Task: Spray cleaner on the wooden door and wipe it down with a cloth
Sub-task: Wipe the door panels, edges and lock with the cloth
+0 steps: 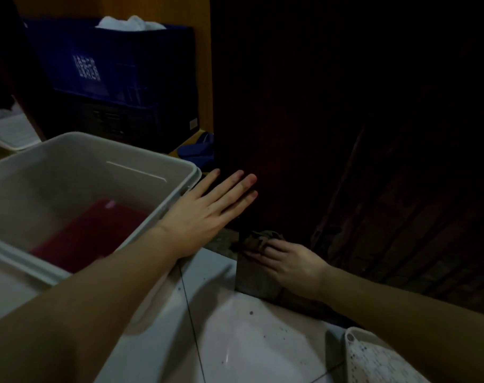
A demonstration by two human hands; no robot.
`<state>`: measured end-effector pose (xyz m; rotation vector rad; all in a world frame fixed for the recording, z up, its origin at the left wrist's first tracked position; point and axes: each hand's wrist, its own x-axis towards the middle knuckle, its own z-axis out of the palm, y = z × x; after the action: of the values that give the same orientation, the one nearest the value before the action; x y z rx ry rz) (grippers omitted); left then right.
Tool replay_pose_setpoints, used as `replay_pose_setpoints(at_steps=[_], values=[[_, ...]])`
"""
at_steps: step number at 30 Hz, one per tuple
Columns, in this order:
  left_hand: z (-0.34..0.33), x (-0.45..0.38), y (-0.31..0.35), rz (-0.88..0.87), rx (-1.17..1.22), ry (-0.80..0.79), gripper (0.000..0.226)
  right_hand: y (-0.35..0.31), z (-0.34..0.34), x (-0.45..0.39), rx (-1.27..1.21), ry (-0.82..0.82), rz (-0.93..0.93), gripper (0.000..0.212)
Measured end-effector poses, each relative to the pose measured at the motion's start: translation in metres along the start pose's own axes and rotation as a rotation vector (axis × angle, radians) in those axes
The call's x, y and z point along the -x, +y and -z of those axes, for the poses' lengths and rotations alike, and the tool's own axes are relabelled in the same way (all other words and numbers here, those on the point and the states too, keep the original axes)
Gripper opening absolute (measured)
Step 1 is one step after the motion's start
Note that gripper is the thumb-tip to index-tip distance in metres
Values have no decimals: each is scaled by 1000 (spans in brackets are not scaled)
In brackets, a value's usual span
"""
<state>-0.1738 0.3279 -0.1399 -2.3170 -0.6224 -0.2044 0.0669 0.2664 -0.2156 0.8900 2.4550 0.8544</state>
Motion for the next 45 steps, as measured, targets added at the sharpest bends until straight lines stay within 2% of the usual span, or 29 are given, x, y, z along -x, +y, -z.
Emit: replay_pose_setpoints(at_steps=[2, 5, 11, 18, 22, 25, 32, 35, 38, 40, 45], values=[[-2, 2, 3, 4, 14, 9, 82, -8, -11, 17, 88, -189, 42, 48], [-7, 6, 9, -3, 18, -18, 85, -29, -22, 20, 140, -269, 125, 55], [-16, 17, 18, -49, -48, -131, 90, -42, -5, -37, 54, -73, 24, 59], [-24, 18, 24, -15, -11, -79, 90, -54, -47, 1, 21, -153, 172, 57], [-28, 18, 24, -22, -11, -53, 86, -80, -67, -31, 76, -198, 213, 61], [-32, 17, 26, -14, -7, -32, 84, -88, -75, -50, 48, -216, 175, 64], [-32, 16, 26, -41, -30, 27, 77, -79, -90, 1, 155, -251, 283, 50], [-29, 11, 19, -92, -45, 106, 66, -63, -84, 29, 128, -161, 252, 44], [-18, -1, 14, -127, -38, 169, 45, -46, -73, 46, 51, -47, 173, 44], [-7, -13, 13, -155, -29, 193, 37, -24, -59, 59, 104, -15, 135, 38], [21, -50, 12, -186, -85, 285, 39, 35, -14, 91, 36, 292, -52, 38]])
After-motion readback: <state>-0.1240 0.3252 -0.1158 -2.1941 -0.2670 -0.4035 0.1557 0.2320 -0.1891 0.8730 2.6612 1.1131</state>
